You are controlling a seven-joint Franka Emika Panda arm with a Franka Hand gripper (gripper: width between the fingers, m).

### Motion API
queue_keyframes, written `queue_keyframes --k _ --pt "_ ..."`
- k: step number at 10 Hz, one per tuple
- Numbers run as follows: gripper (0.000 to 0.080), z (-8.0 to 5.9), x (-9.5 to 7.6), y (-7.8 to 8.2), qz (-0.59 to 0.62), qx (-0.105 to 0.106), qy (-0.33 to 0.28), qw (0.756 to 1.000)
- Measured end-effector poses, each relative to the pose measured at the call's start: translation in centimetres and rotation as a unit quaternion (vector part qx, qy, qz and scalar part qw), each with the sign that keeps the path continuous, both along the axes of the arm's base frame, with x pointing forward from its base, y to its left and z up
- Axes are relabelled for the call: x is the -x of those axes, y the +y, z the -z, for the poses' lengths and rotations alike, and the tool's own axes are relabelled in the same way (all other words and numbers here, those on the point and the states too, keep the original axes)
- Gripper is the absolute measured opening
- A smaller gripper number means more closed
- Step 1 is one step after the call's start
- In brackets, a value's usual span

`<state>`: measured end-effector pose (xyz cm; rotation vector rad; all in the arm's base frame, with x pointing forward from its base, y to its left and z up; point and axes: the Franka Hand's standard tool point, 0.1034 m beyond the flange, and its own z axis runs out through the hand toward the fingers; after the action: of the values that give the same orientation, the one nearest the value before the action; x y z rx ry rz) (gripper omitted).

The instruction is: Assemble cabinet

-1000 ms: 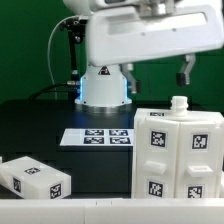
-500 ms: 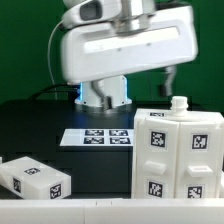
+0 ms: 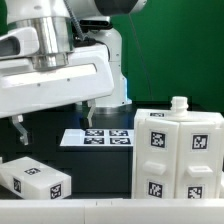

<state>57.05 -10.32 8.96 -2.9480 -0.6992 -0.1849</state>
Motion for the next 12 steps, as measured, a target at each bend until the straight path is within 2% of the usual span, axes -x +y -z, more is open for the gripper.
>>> queue_keyframes --k 2,3,6,7,9,12 --pt "0.0796 0.1 0.0 -0.1 0.001 0.0 0.0 1.0" --pt "0.0796 0.9 0.2 -0.6 -0.038 0.007 -0.002 0.999" --pt "0.0796 6.3 0.1 -3.8 -0.096 0.03 -0.006 0.995" --pt "0.0796 7.3 0.5 -4.4 -0.099 0.03 -0.006 0.995" --pt "0.0796 8.3 1.2 -4.8 -0.094 0.03 -0.001 0.995" --pt "0.0787 8.4 1.3 -4.8 -0.094 0.031 -0.001 0.995"
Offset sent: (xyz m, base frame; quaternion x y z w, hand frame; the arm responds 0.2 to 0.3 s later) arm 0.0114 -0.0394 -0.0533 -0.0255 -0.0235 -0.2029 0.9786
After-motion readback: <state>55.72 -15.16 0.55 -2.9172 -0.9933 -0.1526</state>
